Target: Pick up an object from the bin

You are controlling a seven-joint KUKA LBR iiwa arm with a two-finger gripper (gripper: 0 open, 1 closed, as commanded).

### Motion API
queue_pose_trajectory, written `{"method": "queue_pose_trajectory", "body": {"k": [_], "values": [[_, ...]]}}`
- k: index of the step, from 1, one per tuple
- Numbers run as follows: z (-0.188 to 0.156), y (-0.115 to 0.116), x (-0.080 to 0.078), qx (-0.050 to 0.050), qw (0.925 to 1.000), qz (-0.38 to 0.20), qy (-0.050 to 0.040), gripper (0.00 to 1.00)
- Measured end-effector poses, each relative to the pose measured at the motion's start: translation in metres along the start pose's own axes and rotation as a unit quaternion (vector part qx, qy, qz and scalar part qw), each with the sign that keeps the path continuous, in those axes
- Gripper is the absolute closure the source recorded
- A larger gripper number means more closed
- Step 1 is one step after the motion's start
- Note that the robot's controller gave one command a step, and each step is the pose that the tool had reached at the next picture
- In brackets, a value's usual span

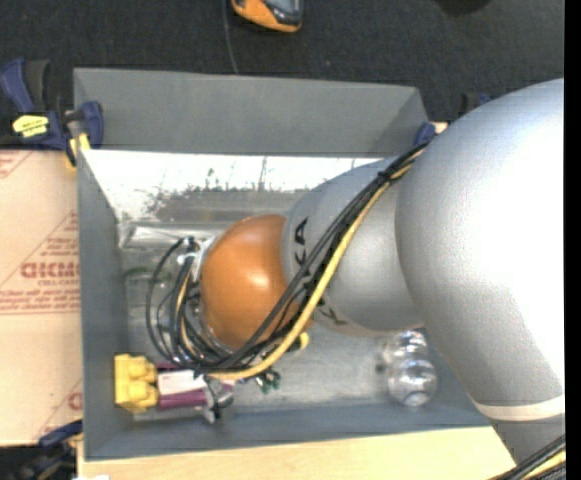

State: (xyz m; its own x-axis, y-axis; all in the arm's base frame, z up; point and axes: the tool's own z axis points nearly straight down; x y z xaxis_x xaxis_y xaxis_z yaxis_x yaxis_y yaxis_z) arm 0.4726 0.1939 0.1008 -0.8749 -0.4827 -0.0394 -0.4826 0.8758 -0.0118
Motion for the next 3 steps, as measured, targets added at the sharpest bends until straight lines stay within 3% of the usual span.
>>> {"method": "queue_pose_trajectory", "body": {"k": [1,3], "values": [[0.0290,-0.0382,0.0169,0.000,0.9997,0.026,-0.0008,1.00],[0.0265,-0.0385,0.0172,0.000,0.9996,0.027,-0.0003,1.00]]}}
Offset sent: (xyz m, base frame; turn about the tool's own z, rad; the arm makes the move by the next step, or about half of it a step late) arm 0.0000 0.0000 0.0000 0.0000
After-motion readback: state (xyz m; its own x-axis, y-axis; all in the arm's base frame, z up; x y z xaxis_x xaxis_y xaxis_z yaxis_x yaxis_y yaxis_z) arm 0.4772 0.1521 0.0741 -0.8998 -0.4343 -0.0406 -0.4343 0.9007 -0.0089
